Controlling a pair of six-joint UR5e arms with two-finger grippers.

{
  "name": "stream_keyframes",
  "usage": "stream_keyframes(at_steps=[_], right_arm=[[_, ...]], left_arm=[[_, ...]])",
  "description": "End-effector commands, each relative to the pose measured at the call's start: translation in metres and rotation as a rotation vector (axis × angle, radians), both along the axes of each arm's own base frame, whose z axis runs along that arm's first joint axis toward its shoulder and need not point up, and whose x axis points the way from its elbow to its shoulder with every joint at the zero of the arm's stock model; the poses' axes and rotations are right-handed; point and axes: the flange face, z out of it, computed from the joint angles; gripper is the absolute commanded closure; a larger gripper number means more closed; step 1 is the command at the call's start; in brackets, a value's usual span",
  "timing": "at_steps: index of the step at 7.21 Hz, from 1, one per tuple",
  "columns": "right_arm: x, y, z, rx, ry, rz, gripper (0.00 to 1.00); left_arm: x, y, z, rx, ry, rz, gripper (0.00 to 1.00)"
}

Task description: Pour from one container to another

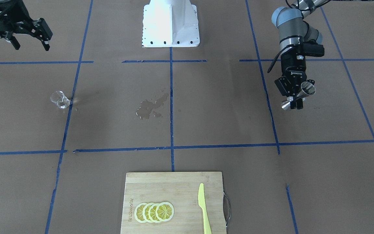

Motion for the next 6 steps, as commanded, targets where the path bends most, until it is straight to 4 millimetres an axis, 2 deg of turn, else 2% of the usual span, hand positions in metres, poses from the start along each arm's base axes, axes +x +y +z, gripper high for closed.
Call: stream_keyframes(at_steps=[1,2,3,6], right_arm=[[0.031,-0.012,0.006,0.015,0.011,-0.032,0.00],[0.034,-0.014,0.007,0.017,0.012,-0.024,0.00],[0.037,-0.016,0.014,0.041,0.028,-0.063,0.00],[0.065,-0.025,0.037,0.105,0.086,-0.136,0.00]], left_arm=[[-0.019,0.006,0.048,-0.042,-0.039,-0.042,1.00],[-0.015,0.009,0.069,-0.063,-0.033,-0.051,1.00],[-0.011,0.011,0.075,-0.072,-0.023,-0.049,1.00],[0.000,0.020,0.088,-0.088,-0.008,-0.050,1.00]])
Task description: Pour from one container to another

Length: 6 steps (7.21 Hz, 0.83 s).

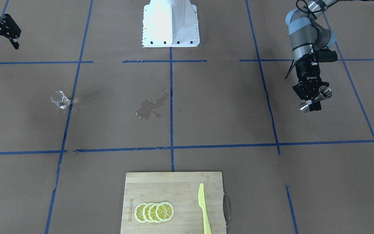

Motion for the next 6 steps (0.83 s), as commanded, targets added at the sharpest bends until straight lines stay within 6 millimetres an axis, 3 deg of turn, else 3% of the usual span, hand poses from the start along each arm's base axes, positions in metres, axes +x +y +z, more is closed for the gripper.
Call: stream_keyframes(at_steps=[1,6], right_arm=[[0.021,-0.010,0.019,0.010,-0.001,-0.039,0.00],[0.035,-0.017,0.028,0.013,-0.007,-0.034,0.00]], left_arm=[[0.009,0.008,0.005,0.002,0.006,-0.024,1.00],[0.033,0.031,-0.001,0.032,-0.014,-0.021,1.00]])
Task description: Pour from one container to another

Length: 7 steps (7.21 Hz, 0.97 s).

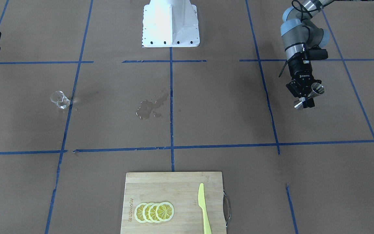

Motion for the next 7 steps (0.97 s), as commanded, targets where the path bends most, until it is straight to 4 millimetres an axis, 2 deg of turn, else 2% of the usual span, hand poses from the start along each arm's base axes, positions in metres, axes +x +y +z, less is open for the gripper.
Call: stream_keyframes(at_steps=[1,3,7], right_arm=[[0.005,-0.002,0.004,0.005,0.006,-0.001,0.00],[0.008,-0.003,0.006,0.006,0.009,0.003,0.00],[0.012,-0.004,0.006,0.005,0.007,0.013,0.00]], left_arm=[[0.018,0.016,0.000,0.000,-0.025,0.037,1.00],[0.029,0.028,-0.001,0.000,-0.028,0.069,1.00],[0.039,0.033,-0.003,0.030,-0.090,0.024,1.00]])
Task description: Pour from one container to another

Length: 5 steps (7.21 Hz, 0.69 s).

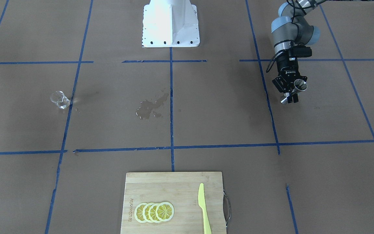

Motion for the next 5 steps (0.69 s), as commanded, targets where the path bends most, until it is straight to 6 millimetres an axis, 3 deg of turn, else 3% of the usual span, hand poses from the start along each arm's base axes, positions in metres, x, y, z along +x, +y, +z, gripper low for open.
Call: stream_keyframes(at_steps=[1,5], right_arm=[[0.002,0.000,0.000,0.000,-0.001,0.005,0.00],[0.002,-0.001,0.000,0.000,-0.002,0.006,0.00]], left_arm=[[0.002,-0.001,0.006,0.025,-0.039,-0.042,1.00],[0.024,0.000,0.010,0.038,-0.051,-0.051,1.00]])
